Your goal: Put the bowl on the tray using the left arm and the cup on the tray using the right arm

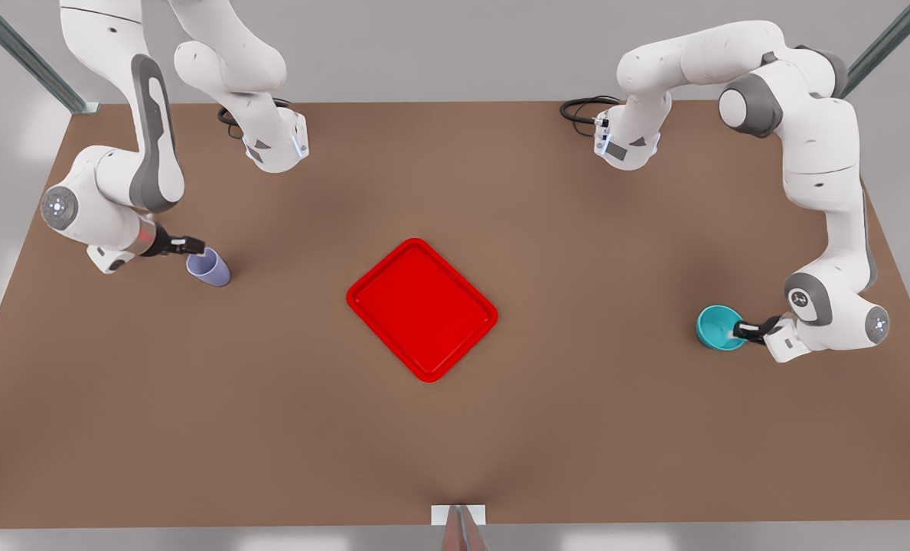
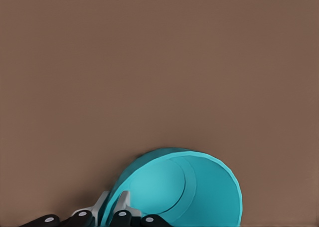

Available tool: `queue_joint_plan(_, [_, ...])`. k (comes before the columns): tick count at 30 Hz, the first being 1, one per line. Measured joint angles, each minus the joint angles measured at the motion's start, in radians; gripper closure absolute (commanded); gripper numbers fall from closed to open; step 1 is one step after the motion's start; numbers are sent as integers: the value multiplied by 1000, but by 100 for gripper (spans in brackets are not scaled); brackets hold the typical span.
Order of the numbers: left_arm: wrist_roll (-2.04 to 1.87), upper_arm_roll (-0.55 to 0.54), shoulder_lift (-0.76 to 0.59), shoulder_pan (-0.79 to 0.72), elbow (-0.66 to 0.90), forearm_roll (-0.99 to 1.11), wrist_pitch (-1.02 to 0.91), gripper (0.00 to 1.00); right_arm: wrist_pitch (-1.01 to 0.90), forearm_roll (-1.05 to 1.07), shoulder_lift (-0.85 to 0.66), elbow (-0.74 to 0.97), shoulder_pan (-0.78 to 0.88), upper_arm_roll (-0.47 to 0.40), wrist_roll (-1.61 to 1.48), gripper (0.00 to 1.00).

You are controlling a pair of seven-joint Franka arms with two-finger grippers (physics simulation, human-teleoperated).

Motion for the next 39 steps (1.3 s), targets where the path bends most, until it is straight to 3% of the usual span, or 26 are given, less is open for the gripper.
queue_joint_plan(7, [-137,-25,-54,-99,11,39,-68,79,75,0,-7,-91,-25,-17,-5,0])
queue_joint_plan(14, [-771,-305,-144,-283,32,37,-146,79,158,-1,35,-135,-53,-22,-16,0])
queue_joint_plan(19, [-1130,-318,-104,-579,63,-14,65,79,178,-1,98,-139,-66,-23,-38,0])
queue_joint_plan(25, [-1265,-317,-56,-712,86,-61,153,79,232,-1,170,-137,-84,-23,-63,0])
queue_joint_plan(26, [-1279,-317,-37,-727,92,-67,186,79,245,-1,183,-138,-95,-23,-79,12])
queue_joint_plan(28, [-1284,-317,-14,-734,102,-73,214,79,246,-1,187,-133,-110,-23,-95,15])
queue_joint_plan(29, [-1283,-316,4,-735,113,-73,216,79,254,-1,192,-130,-106,-23,-97,49])
queue_joint_plan(30, [-1283,-316,24,-735,132,-74,217,79,272,-1,197,-130,-107,-23,-98,70])
queue_joint_plan(31, [-1282,-316,31,-735,136,-73,220,79,275,-1,196,-130,-109,-23,-98,77])
queue_joint_plan(33, [-1266,-311,45,-735,136,-69,220,79,300,-2,213,-131,-108,-23,-98,79])
queue_joint_plan(36, [-1245,-308,59,-734,136,-72,219,67,293,-1,208,-130,-100,-23,-95,79])
queue_joint_plan(37, [-1224,-307,66,-733,136,-89,221,24,289,-1,208,-128,-98,-23,-93,79])
queue_joint_plan(38, [-1222,-305,67,-732,136,-117,221,0,287,-1,210,-123,-96,-23,-92,79])
queue_joint_plan(39, [-1221,-304,66,-732,136,-142,216,0,287,-1,212,-118,-89,-23,-89,79])
